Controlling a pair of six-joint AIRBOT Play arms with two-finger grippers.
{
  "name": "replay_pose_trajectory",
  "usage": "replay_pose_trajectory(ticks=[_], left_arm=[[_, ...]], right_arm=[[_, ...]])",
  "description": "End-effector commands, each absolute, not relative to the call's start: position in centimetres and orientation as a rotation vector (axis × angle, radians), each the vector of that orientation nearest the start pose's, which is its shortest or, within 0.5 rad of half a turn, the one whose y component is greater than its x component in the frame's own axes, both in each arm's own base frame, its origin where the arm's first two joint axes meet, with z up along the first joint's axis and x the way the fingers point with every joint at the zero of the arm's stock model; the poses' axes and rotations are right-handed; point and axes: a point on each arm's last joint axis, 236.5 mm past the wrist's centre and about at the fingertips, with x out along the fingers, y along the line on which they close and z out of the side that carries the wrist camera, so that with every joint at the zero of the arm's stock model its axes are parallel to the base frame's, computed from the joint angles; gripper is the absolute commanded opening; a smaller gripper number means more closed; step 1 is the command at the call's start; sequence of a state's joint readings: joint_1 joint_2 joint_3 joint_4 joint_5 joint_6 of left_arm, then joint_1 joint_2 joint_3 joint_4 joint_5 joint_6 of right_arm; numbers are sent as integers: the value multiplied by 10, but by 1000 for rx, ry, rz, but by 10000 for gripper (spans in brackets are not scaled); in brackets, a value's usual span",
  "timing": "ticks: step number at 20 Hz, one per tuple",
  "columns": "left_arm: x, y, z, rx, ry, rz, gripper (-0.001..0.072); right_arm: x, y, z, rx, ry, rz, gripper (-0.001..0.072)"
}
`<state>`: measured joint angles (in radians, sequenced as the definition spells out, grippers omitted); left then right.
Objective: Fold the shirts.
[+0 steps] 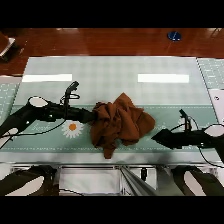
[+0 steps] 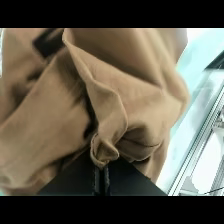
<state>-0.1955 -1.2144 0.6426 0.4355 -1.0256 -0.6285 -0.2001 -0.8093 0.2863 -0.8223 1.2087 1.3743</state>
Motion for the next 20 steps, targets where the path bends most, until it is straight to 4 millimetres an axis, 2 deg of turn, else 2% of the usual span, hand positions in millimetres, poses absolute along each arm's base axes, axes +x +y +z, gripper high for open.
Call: replay_pose_trajectory(ticks=[1, 3, 6, 8, 10, 12, 13, 14, 16, 17, 18, 20], left_arm=[[276, -244, -15, -337, 1088, -1013, 18], [276, -244, -15, -349, 1097, -1005, 17], [276, -244, -15, -365, 1107, -994, 18], [276, -244, -15, -366, 1107, -994, 18], [279, -241, -15, -384, 1112, -977, 18], [285, -234, -13, -433, 1122, -932, 18], [291, -228, -8, -458, 1116, -911, 18], [298, -220, 2, -480, 1097, -900, 17], [322, -195, 46, -522, 1007, -869, 17], [339, -177, 76, -534, 929, -829, 17], [353, -157, 108, -542, 844, -777, 17], [373, -116, 183, -530, 650, -672, 17]], right_arm=[[180, 153, -88, 796, 1516, 335, 405], [200, 161, -95, 765, 1501, 318, 405], [236, 163, -96, 766, 1494, 296, 405], [255, 168, -99, 776, 1510, 298, 381], [269, 177, -101, 763, 1529, 317, 295], [282, 191, -97, 712, 1528, 385, 148], [292, 198, -87, 665, 1506, 453, 30], [305, 203, -68, 637, 1468, 510, 28], [340, 199, -15, 555, 1359, 583, 28], [363, 190, 25, 501, 1267, 589, 27], [386, 177, 72, 448, 1153, 578, 27], [415, 150, 182, 340, 895, 549, 27]])
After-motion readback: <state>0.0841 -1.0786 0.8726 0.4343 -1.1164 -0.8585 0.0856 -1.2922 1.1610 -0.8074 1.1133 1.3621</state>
